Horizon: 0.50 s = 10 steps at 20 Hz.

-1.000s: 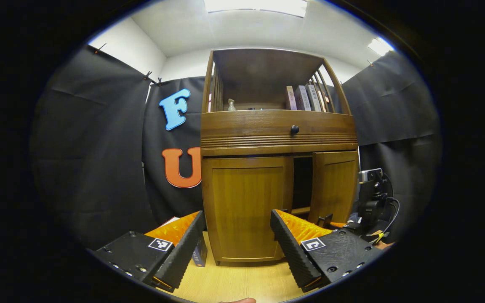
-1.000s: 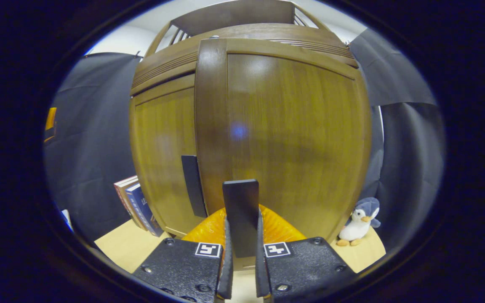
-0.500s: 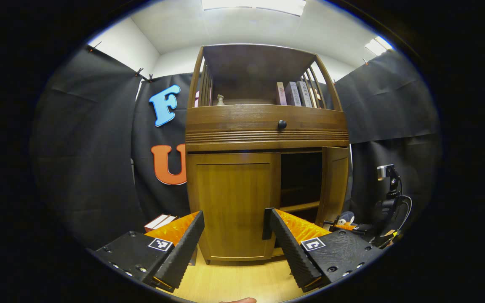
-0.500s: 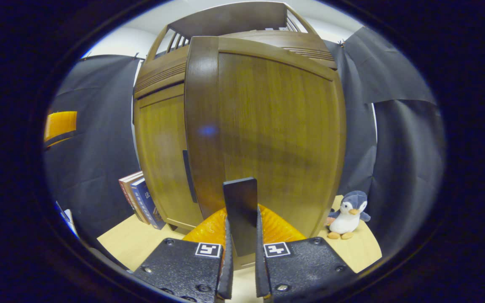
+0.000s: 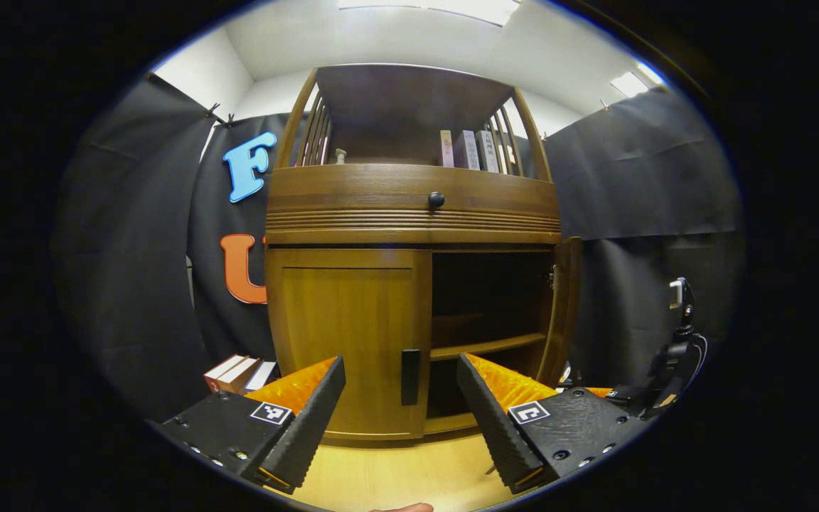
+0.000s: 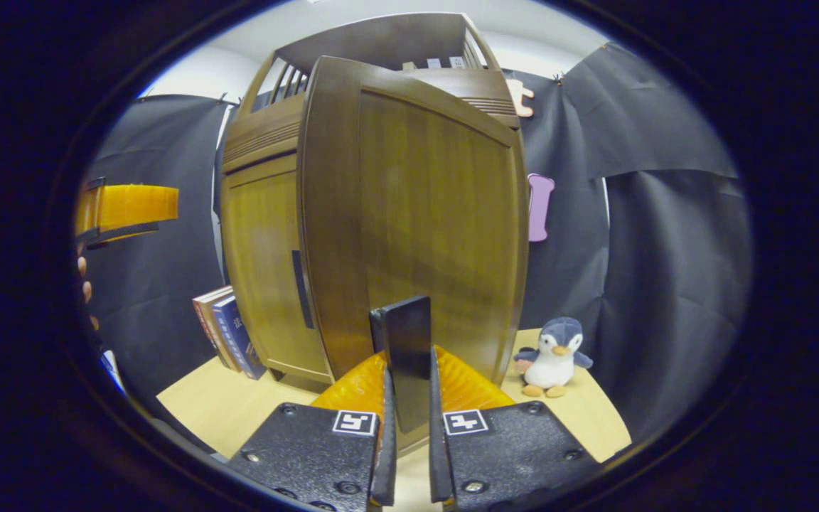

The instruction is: Open the right door of the double-door shoe cabinet with the right hand, and open the left door with the left hand.

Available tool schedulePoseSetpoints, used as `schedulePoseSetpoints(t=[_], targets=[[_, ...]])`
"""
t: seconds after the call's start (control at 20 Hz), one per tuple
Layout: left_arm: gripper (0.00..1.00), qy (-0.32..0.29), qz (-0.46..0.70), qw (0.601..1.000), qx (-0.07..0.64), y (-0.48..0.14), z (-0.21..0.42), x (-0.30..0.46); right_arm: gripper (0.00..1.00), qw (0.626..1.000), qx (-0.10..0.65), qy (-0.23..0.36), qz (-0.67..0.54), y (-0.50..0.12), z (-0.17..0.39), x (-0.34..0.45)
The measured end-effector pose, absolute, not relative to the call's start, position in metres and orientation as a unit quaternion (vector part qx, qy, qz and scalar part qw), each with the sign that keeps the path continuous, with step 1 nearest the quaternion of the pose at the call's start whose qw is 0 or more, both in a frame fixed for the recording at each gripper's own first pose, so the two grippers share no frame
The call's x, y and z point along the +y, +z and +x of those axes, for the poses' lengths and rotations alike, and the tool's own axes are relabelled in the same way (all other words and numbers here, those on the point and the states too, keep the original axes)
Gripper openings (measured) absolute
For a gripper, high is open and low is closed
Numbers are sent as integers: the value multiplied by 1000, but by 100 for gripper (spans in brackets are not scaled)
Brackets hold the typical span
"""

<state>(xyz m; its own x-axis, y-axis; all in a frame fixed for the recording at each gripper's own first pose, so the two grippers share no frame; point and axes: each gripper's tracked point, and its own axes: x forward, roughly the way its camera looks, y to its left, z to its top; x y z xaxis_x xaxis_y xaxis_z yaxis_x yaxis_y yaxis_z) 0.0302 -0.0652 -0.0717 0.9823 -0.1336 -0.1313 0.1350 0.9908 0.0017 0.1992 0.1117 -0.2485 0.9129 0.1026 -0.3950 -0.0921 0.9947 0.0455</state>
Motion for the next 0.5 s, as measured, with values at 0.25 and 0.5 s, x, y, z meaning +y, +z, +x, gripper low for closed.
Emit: schedulePoseSetpoints(t=[0.25,0.5], targets=[[95,-87,2,993,78,-80,39,-83,18,979,202,19,21,-242,187,89],[95,-96,2,991,90,-95,47,-95,13,978,206,-25,23,-240,172,48]])
